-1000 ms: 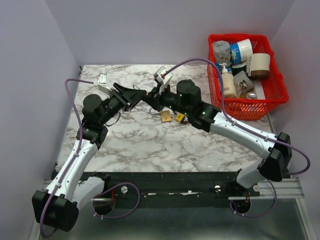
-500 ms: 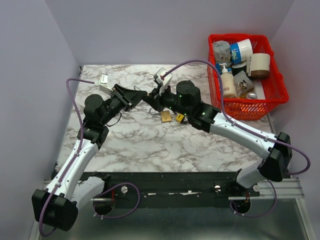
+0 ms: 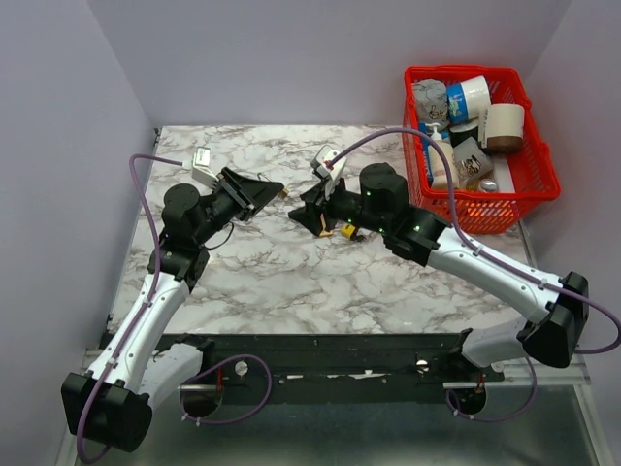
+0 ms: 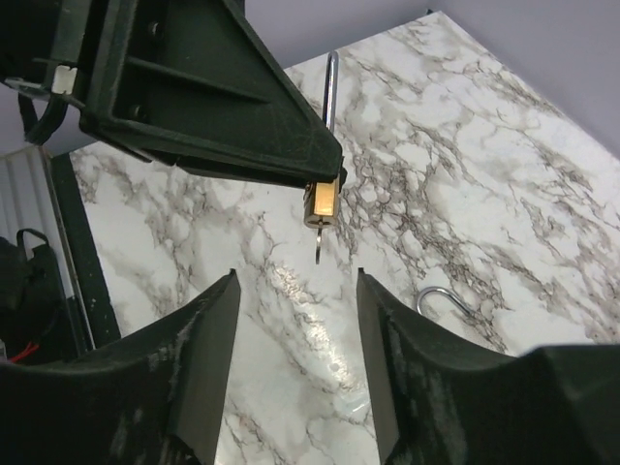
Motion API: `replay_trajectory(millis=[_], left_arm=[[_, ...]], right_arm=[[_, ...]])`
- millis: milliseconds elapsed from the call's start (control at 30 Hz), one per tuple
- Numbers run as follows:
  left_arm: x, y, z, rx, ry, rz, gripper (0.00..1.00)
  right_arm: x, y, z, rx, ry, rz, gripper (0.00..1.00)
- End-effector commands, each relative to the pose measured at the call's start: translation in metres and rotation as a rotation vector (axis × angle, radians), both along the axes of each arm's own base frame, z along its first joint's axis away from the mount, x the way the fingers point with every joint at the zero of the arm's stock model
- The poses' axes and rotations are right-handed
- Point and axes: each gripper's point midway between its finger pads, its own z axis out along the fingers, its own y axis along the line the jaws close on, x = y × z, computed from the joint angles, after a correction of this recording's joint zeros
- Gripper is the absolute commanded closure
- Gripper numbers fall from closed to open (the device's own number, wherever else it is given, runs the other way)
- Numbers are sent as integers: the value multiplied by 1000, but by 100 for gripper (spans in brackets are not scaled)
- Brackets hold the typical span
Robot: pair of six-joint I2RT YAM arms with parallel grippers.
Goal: Lock with the key
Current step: Lock the lock.
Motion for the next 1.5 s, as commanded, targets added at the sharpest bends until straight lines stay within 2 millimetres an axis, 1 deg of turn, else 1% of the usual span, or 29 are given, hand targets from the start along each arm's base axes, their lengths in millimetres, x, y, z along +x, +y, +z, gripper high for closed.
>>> replay_trajectory(millis=[0,167,300,467,533,800,833,867,1033,1133,1233,1400,1467], left_arm=[[-7,-1,6,6,-12,-29,100],[-6,-2,4,0,6,-30,100],[-6,-2,3,9,7,-32,100],[-6,0,-4,19,21,-20,100],[-7,-1,-6,13,30,-23,100],[-8,-2,-9,13,37,-26,100],[-8,-1,-8,13,35,-24,100],[-7,-1,-9,12,38,-21,100],[-6,-1,-10,17,46,-18,100],[-5,1,-13,29,58,-3,100],[-4,2,-20,35,88,8,100],[9,14,-26,58,126,82,100],[15,20,-23,49,130,113,100]], right_arm=[[-12,-14,-5,-33,25,56,44],[-11,-10,3,-42,-9,90,48],[-2,1,6,-47,-5,89,51],[-1,10,10,-34,8,113,56],[1,12,8,-39,12,112,58],[4,16,-4,-64,20,118,69],[4,16,-5,-66,20,118,71],[4,16,-4,-65,14,116,76],[8,15,-3,-65,7,98,85],[8,15,-5,-70,3,103,99],[7,13,-4,-70,-14,107,99],[2,8,-15,-85,-5,113,99],[-1,5,-17,-80,-4,112,99]])
